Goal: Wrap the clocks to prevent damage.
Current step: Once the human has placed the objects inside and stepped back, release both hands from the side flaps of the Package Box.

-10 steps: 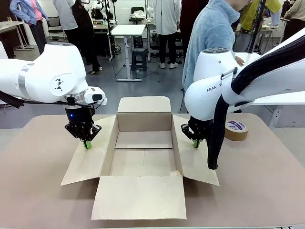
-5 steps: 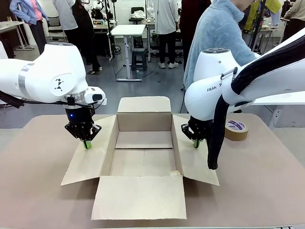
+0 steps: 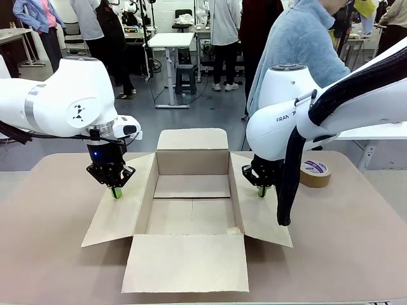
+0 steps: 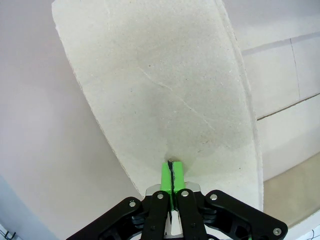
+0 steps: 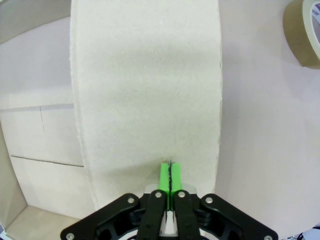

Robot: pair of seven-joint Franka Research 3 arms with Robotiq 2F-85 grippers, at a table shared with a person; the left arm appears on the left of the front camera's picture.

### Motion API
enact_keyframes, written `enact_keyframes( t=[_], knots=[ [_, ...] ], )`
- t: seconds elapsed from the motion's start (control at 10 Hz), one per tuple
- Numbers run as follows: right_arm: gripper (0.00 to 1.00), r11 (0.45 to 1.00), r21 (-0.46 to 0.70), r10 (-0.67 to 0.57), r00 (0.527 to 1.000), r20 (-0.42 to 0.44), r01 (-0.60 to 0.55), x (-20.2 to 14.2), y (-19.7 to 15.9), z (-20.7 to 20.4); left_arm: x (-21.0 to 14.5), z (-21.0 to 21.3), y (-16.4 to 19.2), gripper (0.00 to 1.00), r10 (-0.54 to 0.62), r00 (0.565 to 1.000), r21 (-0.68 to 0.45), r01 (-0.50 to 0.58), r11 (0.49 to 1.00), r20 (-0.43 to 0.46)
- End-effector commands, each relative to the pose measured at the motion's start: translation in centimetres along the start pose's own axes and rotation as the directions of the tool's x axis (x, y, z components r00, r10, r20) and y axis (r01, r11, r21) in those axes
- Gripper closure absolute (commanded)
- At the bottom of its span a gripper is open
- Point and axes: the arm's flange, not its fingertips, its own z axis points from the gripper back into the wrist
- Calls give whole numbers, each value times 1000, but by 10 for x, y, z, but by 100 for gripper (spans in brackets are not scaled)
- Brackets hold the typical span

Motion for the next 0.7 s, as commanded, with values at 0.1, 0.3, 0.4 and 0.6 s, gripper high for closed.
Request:
enact_keyframes(
  t=[0.1, 0.3, 0.4, 0.6],
  knots=[
    [99, 1000, -3, -3, 1000, -3, 3, -2, 2, -2, 0, 2, 1, 100, 5, 1000, 10, -5, 1000, 6],
    [99, 1000, -3, -3, 1000, -3, 3, -2, 2, -2, 0, 2, 1, 100, 5, 1000, 10, -5, 1000, 6],
    [99, 1000, -3, -3, 1000, -3, 3, -2, 2, -2, 0, 2, 1, 100, 5, 1000, 10, -5, 1000, 6],
    [99, 1000, -3, -3, 1000, -3, 3, -2, 2, -2, 0, 0, 0, 100, 0, 1000, 0, 0, 1000, 0]
  ],
)
